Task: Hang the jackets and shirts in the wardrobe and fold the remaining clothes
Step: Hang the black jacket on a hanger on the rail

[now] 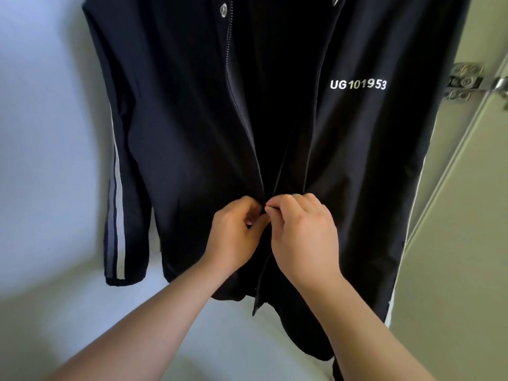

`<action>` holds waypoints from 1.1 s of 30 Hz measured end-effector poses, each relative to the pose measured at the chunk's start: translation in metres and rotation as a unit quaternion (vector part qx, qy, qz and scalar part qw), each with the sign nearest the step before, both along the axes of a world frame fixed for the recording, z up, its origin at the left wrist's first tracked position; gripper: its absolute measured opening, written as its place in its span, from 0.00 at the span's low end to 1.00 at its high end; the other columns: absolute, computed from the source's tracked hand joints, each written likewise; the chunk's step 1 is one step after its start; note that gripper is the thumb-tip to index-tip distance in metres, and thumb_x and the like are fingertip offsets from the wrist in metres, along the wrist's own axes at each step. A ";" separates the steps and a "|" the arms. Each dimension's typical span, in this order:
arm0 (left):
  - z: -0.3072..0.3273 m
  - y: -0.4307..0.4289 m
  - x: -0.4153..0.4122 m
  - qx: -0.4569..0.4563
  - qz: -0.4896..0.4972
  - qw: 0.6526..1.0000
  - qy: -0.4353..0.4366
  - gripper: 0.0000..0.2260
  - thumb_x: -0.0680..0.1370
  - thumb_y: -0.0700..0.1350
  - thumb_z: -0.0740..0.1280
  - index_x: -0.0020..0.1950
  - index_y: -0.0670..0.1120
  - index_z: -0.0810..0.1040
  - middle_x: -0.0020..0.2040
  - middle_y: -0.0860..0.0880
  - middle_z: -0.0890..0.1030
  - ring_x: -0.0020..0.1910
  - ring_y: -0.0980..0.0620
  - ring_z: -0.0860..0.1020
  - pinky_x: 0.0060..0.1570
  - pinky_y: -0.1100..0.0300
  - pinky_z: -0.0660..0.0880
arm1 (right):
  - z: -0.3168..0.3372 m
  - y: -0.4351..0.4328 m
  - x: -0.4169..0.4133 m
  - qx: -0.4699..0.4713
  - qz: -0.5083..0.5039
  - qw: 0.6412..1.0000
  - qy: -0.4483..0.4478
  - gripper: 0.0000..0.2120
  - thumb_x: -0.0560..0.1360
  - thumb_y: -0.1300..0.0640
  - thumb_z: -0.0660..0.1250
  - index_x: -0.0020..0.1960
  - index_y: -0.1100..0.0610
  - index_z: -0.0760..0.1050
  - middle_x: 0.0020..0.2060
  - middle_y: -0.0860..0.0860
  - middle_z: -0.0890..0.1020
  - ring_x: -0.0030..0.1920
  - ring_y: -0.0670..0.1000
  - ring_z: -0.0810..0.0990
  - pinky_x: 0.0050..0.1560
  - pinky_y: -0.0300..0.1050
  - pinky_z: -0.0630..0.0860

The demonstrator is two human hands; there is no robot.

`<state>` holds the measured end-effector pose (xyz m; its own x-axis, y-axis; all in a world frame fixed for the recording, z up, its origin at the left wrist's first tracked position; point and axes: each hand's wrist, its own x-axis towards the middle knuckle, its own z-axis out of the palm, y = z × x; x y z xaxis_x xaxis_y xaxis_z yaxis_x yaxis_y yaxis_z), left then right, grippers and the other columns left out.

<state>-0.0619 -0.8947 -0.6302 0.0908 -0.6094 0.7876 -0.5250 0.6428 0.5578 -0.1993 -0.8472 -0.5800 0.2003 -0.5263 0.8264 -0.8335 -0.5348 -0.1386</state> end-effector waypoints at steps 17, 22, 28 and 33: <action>0.070 -0.021 -0.006 -0.081 0.023 0.996 -0.002 0.10 0.76 0.58 0.67 0.40 0.55 0.73 0.37 0.56 0.77 0.36 0.55 0.78 0.33 0.66 0.74 | 0.066 -0.010 -0.006 -0.085 -0.009 0.996 -0.023 0.06 0.81 0.57 0.67 0.51 0.53 0.83 0.41 0.46 0.83 0.43 0.50 0.78 0.45 0.52 0.75; 0.077 -0.026 -0.009 -0.115 -0.027 0.992 -0.053 0.10 0.80 0.54 0.64 0.39 0.59 0.69 0.34 0.59 0.74 0.33 0.54 0.75 0.31 0.68 0.70 | 0.094 -0.009 -0.012 -0.107 -0.026 0.994 -0.004 0.06 0.81 0.56 0.67 0.51 0.53 0.82 0.41 0.46 0.83 0.44 0.51 0.78 0.45 0.52 0.73; 0.087 -0.029 -0.009 -0.086 -0.008 0.994 -0.069 0.15 0.79 0.57 0.62 0.33 0.59 0.65 0.30 0.55 0.73 0.27 0.55 0.72 0.28 0.68 0.65 | 0.137 -0.010 -0.011 -0.147 -0.027 0.989 0.002 0.05 0.81 0.57 0.66 0.49 0.54 0.81 0.40 0.47 0.82 0.43 0.52 0.77 0.45 0.53 0.74; 0.135 -0.026 -0.010 -0.161 0.058 0.983 -0.073 0.15 0.80 0.60 0.62 0.38 0.53 0.69 0.31 0.57 0.74 0.29 0.55 0.75 0.26 0.66 0.69 | 0.135 -0.011 -0.017 -0.128 -0.016 0.992 0.001 0.05 0.81 0.56 0.67 0.50 0.52 0.82 0.42 0.46 0.82 0.44 0.50 0.78 0.47 0.53 0.75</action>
<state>-0.0715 -0.9206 -0.4947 0.0162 -0.3191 0.9476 -0.6654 0.7040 0.2484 -0.2163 -0.8587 -0.4447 0.1889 -0.3055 0.9332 -0.8507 -0.5257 0.0001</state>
